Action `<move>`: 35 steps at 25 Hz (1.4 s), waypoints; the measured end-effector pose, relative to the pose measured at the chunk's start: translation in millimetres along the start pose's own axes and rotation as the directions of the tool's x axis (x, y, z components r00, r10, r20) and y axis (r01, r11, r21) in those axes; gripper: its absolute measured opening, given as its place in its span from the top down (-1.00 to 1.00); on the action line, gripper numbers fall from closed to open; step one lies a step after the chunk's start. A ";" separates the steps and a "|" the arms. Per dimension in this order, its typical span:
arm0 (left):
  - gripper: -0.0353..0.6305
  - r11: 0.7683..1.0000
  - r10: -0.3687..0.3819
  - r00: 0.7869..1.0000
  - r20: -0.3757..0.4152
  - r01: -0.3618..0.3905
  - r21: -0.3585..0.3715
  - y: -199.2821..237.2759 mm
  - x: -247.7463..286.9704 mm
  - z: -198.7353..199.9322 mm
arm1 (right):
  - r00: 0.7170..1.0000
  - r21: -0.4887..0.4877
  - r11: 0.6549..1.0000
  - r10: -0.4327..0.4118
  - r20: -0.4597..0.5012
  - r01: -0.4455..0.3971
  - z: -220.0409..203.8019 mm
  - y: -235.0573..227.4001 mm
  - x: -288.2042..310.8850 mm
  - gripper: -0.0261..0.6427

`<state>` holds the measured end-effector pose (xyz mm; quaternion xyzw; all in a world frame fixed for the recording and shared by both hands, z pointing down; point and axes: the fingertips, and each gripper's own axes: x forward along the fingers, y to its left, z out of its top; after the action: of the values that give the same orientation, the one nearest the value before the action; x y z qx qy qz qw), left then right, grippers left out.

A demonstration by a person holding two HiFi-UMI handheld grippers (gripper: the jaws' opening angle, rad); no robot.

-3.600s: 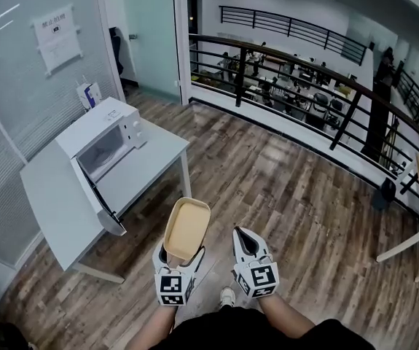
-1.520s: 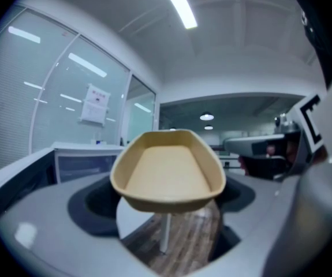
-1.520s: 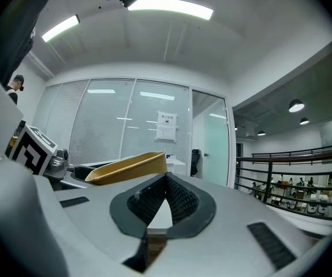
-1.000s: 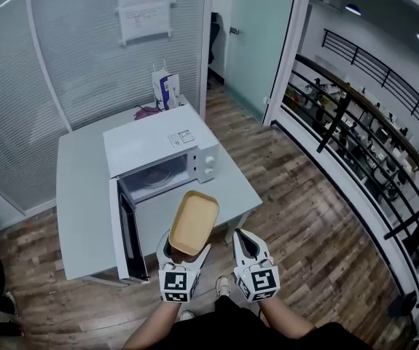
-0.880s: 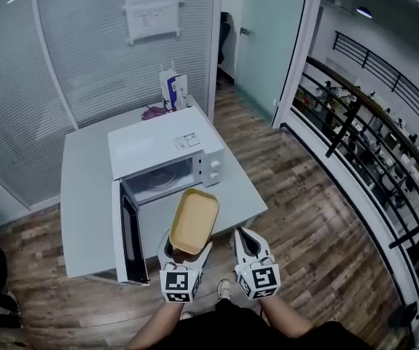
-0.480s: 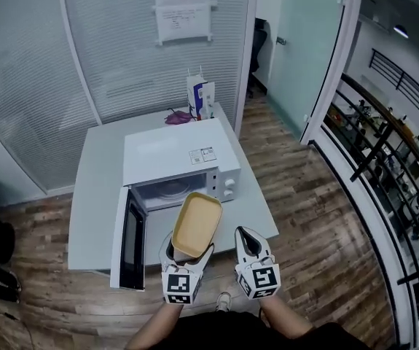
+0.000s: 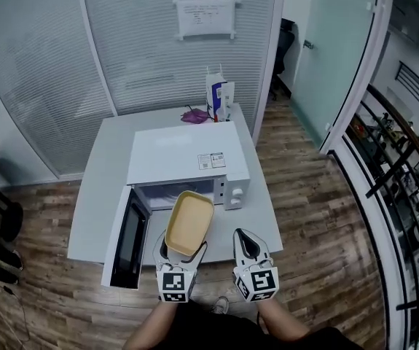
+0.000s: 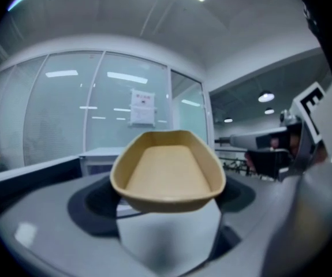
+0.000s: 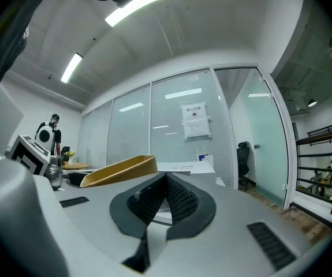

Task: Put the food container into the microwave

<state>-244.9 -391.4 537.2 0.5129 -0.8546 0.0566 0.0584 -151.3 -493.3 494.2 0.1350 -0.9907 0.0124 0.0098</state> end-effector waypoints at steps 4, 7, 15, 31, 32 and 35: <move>-0.58 0.999 0.021 0.999 -0.031 -0.022 -0.025 8.2 9.0 -13.4 | 1.000 0.006 1.000 0.023 -0.011 -0.022 -5.6 -2.9 16.2 0.91; -0.58 0.998 0.031 0.998 -0.060 -0.034 -0.061 17.9 15.6 -21.3 | 0.999 -0.001 0.999 0.032 -0.012 -0.032 -8.7 -5.7 30.7 0.91; -0.58 0.996 0.058 0.988 -0.143 -0.067 -0.057 47.5 40.6 -56.5 | 0.997 -0.009 0.999 0.045 -0.066 -0.046 -29.1 -12.9 73.7 0.91; -0.58 0.994 0.092 0.965 -0.245 -0.105 -0.040 102.5 110.6 -115.7 | 0.975 -0.018 0.995 0.097 -0.201 -0.102 -99.4 0.3 161.1 0.91; -0.58 0.993 0.093 0.964 -0.250 -0.107 -0.045 105.4 114.3 -118.3 | 0.972 -0.017 0.994 0.101 -0.212 -0.107 -104.6 1.7 165.2 0.91; -0.58 0.991 0.099 0.960 -0.262 -0.118 -0.057 113.9 126.3 -126.3 | 0.964 -0.015 0.992 0.115 -0.238 -0.122 -117.8 7.1 177.5 0.91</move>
<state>-399.2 -428.2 677.6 0.4512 -0.8679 0.0952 0.1847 -322.3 -530.6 615.8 0.0727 -0.9889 0.0144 0.1289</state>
